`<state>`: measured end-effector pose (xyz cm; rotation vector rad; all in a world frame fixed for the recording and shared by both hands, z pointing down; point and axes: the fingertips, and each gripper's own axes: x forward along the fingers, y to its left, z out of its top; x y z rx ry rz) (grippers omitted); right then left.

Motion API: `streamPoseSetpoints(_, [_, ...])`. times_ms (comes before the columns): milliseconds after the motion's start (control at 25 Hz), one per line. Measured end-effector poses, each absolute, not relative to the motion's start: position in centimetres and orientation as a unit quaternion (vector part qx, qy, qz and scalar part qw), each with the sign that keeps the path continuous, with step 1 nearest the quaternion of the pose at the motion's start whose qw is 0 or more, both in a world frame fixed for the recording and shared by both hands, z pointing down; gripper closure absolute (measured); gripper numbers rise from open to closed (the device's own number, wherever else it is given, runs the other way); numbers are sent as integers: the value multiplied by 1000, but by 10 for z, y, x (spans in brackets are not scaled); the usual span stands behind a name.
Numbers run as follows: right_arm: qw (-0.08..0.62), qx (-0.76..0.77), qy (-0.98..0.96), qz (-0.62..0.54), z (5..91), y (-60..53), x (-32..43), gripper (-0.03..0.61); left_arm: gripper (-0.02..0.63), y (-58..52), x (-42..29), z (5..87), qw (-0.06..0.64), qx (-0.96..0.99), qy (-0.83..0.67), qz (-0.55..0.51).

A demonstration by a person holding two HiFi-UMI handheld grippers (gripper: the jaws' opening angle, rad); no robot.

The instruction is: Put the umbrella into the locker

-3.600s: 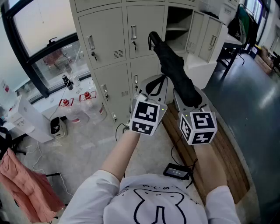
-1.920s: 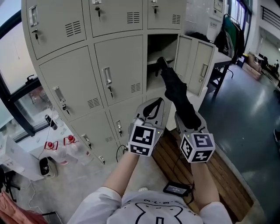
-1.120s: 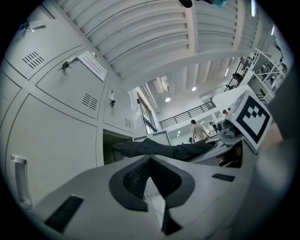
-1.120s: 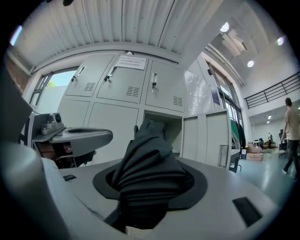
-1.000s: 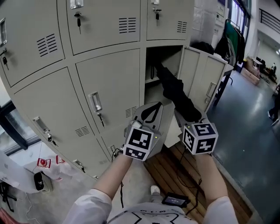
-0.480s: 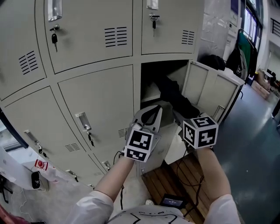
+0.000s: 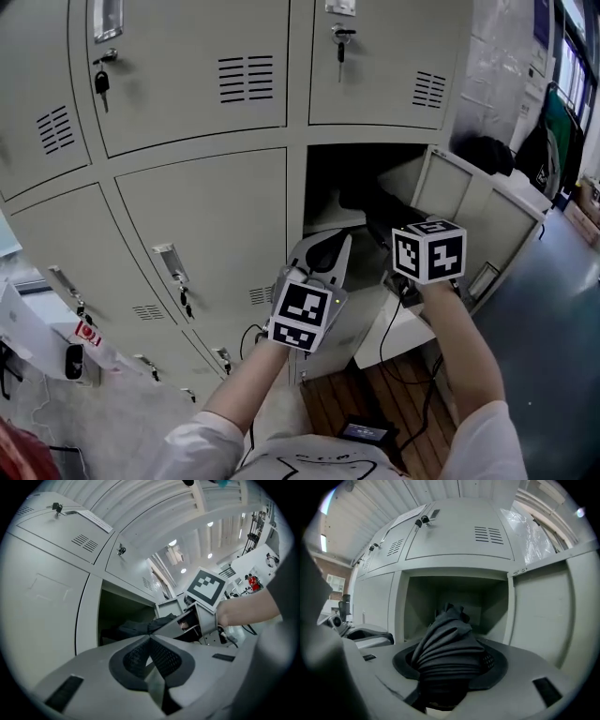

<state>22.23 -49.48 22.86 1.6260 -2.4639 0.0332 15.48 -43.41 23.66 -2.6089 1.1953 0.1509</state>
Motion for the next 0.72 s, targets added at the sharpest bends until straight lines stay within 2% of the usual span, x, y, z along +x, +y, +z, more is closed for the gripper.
streamPoseSetpoints(720, [99, 489, -863, 81, 263, -609, 192, 344, 607, -457, 144, 235, 138, -899, 413, 36])
